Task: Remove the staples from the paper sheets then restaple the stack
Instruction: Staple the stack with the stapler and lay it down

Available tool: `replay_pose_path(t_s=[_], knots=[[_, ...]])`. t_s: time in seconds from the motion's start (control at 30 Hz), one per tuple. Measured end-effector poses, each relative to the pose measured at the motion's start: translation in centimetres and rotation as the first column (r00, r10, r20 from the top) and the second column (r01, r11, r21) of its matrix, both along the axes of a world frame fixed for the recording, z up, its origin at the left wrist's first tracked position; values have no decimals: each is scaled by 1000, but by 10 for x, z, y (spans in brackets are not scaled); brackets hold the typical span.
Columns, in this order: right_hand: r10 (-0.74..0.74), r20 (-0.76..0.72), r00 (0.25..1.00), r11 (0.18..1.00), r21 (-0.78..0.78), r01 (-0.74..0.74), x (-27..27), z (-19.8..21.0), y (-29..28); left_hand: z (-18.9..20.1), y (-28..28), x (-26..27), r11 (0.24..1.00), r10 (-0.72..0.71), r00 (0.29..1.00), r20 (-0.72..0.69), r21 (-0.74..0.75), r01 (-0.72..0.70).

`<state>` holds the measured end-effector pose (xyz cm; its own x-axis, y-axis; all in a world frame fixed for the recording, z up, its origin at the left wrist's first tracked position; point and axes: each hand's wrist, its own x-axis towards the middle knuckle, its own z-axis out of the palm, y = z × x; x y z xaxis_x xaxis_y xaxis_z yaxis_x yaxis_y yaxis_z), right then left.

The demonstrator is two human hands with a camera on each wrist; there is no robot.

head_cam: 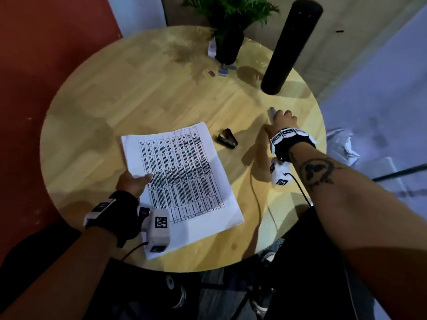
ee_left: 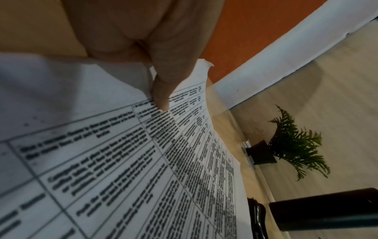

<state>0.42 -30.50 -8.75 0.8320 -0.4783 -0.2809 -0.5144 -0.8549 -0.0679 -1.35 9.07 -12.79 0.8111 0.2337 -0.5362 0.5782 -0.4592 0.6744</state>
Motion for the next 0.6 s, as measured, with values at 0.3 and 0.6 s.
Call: replay_pose_path(t_s=[0.3, 0.6], knots=[[-783, -120, 611, -34, 988, 150, -7, 50, 20, 11, -5, -10, 1000, 1, 999, 54, -8, 0], [-481, 316, 818, 334, 929, -162, -63, 62, 140, 70, 7, -45, 883, 16, 898, 440, -427, 193]])
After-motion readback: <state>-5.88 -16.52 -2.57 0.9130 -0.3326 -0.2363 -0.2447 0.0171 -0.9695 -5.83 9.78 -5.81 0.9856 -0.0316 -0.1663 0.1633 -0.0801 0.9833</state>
